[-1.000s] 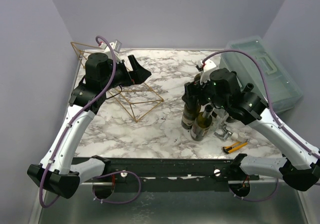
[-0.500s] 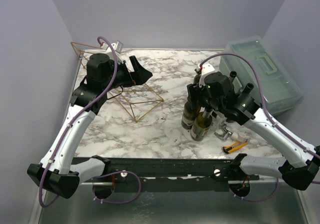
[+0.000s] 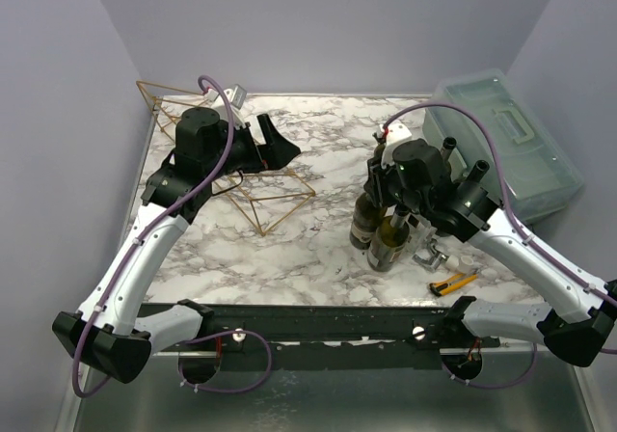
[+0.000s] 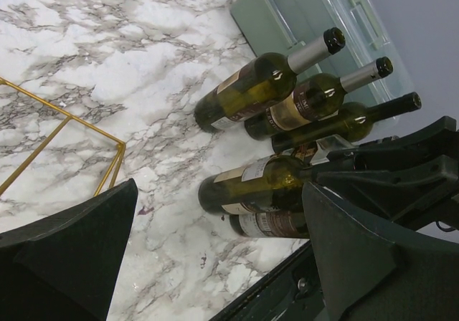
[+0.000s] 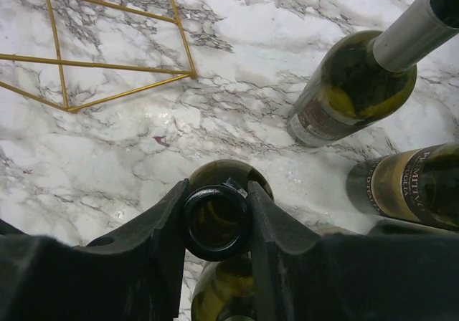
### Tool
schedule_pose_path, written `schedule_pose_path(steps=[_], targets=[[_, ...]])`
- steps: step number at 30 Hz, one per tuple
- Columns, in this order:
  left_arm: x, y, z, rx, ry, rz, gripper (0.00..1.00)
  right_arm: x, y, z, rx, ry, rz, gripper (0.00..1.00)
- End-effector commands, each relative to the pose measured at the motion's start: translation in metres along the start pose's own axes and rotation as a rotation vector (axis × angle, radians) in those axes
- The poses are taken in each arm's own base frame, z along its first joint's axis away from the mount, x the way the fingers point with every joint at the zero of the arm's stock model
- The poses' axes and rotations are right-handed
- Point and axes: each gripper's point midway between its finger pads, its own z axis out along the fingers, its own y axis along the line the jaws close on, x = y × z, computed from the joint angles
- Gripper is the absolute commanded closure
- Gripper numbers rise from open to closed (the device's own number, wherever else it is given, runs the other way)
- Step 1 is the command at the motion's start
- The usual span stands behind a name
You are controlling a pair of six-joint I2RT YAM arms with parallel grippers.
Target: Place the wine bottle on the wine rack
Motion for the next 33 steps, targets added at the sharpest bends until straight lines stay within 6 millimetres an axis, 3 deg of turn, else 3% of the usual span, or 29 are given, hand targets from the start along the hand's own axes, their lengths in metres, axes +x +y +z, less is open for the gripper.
schedule_pose_path(steps=[1, 12, 19, 27, 33], targets=[[0.006, -0.008, 0.000, 0.034, 0.011, 0.004, 0.01, -0.015, 0.009, 0.000, -0.038, -0.051, 0.018, 0.70], [0.014, -0.018, 0.005, 0.079, 0.034, 0.047, 0.01, -0.053, 0.016, -0.008, -0.068, -0.142, 0.037, 0.94], [0.035, -0.038, 0.010, 0.183, 0.053, 0.147, 0.01, -0.054, 0.027, -0.002, -0.118, -0.147, 0.027, 0.96], [0.047, -0.043, 0.014, 0.203, 0.077, 0.169, 0.01, -0.044, 0.038, 0.001, -0.189, -0.134, 0.007, 0.69], [0.046, -0.048, 0.016, 0.197, 0.072, 0.160, 0.01, -0.036, 0.040, 0.005, -0.197, -0.104, -0.008, 0.57]])
